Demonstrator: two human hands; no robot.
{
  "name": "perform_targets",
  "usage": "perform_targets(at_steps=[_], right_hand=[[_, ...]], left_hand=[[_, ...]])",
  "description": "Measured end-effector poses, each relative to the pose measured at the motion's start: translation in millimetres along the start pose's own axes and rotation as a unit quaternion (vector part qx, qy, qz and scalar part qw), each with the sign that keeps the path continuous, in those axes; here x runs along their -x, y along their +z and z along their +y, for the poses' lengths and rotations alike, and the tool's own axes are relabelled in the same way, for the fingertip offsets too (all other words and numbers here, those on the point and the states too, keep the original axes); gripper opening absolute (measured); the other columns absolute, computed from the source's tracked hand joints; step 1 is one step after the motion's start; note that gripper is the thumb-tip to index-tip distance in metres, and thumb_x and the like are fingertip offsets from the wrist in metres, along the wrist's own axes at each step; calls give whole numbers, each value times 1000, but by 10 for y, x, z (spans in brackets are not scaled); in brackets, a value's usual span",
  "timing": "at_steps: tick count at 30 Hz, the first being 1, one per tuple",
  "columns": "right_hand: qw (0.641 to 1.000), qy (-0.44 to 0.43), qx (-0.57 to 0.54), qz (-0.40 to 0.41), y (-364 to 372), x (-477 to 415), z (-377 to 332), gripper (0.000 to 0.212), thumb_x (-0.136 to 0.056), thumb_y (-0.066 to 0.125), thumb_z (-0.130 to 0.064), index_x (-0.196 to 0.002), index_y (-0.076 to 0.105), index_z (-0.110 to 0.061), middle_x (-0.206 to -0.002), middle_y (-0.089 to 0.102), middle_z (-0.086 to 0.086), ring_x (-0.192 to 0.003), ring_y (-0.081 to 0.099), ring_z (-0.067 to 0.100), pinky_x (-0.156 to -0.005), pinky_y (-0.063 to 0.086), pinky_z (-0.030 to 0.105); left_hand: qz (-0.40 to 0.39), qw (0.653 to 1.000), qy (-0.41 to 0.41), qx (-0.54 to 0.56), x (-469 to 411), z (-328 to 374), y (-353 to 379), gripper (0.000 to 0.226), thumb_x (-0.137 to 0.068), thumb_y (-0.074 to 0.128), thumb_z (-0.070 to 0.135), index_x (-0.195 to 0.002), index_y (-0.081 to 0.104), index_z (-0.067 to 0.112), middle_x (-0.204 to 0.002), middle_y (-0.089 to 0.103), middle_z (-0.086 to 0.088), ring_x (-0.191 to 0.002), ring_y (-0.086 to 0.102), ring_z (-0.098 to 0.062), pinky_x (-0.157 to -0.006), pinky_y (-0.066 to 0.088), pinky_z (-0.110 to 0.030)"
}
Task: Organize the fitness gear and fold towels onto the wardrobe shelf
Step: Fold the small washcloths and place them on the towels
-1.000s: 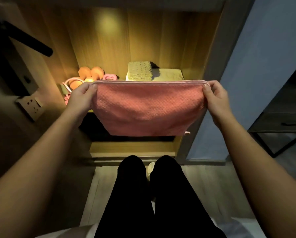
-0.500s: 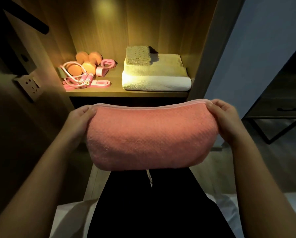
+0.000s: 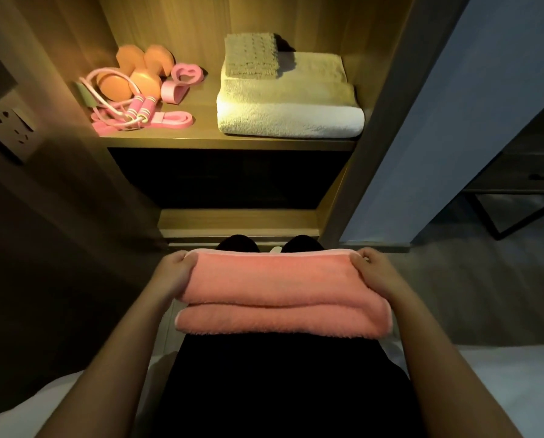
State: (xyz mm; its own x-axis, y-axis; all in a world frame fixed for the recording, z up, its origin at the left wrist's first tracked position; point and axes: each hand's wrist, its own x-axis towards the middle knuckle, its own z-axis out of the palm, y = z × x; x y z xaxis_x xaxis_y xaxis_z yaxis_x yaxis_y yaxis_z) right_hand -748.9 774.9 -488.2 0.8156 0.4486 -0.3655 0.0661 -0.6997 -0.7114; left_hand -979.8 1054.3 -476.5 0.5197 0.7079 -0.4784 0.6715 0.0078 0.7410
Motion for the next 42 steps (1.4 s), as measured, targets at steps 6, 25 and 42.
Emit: perform_targets(at_steps=[6,25,42], right_hand=[[1000,24,-2,3,171,-155,100,26,-99,45,-24,-77,55,-18,-77,57,2,-76,51,18,-64,37,31],[927,-215,-226,209,-812,-485,-1490,20,-97,51,-28,-78,58,-26,-75,57,-8,-68,50,4,-61,41,23],[969,-123,-189,98,-517,351,-682,21,-99,49,-15,-82,59,-10,-77,56,5,-69,50,14,-61,39,28]], left_hand=[[17,999,-13,-32,-200,-46,89,32,-101,41,29,-105,65,8,-104,63,-15,-99,58,-32,-87,46,-42],[181,932,267,163,-251,1582,-623,24,-96,49,36,-78,65,34,-78,61,14,-69,53,4,-65,41,-25],[32,980,171,102,480,561,-447,23,-102,41,20,-102,62,10,-105,59,-18,-98,55,-32,-85,42,-44]])
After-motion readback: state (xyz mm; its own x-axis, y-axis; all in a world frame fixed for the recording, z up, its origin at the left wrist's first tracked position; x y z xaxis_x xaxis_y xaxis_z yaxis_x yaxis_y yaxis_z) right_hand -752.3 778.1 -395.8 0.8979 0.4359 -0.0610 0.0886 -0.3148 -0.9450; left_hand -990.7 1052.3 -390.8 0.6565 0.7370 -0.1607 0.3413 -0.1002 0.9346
